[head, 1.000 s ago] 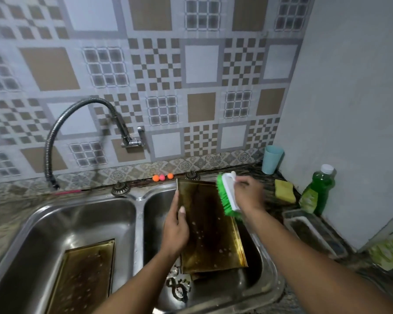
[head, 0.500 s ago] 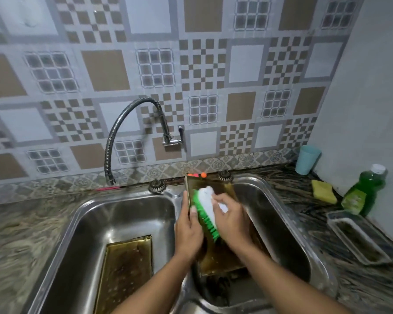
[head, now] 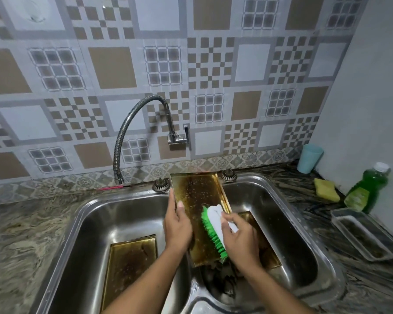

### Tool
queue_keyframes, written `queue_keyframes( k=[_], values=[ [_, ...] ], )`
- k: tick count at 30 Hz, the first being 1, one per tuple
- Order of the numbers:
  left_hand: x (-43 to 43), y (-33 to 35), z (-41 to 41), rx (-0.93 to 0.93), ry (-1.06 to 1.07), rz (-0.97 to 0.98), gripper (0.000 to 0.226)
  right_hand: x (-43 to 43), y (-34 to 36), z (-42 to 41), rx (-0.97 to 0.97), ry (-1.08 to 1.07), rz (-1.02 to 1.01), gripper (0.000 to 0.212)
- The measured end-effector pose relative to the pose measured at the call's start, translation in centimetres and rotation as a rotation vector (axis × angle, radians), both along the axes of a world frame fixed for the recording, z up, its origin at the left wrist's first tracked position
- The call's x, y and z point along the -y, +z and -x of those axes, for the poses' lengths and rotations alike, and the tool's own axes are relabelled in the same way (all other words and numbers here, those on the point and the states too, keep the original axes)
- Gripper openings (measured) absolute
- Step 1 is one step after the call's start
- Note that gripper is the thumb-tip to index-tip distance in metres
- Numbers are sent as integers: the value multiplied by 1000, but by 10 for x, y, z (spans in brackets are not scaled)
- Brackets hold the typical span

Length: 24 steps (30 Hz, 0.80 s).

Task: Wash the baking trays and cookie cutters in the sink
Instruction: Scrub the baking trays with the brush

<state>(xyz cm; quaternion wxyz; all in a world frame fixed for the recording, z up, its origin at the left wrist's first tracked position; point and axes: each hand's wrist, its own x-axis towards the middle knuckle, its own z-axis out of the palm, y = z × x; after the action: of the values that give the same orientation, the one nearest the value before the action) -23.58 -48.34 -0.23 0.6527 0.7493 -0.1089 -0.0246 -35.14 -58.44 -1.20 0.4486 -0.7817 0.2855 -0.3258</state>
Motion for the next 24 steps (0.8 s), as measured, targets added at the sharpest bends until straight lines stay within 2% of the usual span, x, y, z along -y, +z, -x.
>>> queue_keyframes(
  k=[2, 5, 6, 9, 13, 17, 21, 22, 24],
  values=[
    [-1, 0, -1, -16, 5, 19, 51, 5, -1, 3, -1, -78, -31, 12],
    [3, 2, -4, 11, 18, -1, 50, -14, -1, 3, 19, 128, 66, 14],
    [4, 2, -3, 10, 17, -7, 50, -10, -5, 6, 13, 125, 60, 14],
    [4, 1, 2, -1, -4, 15, 51, 22, -6, 12, -45, -93, -31, 15],
    [17, 2, 3, 7, 1, -5, 49, 2, -11, 14, 34, 137, 71, 12],
    [17, -4, 9, -15, 38, -7, 50, 62, -11, 19, 30, -111, -111, 21],
    [34, -2, 11, -37, 33, 26, 50, 126, 25, 19, 300, -303, -450, 12],
    [40, -1, 13, -60, 32, 42, 50, 142, 31, 20, 286, -333, -466, 9],
    [50, -5, 14, -105, 23, 64, 48, 170, 32, 24, 115, -286, -479, 17]
  ],
)
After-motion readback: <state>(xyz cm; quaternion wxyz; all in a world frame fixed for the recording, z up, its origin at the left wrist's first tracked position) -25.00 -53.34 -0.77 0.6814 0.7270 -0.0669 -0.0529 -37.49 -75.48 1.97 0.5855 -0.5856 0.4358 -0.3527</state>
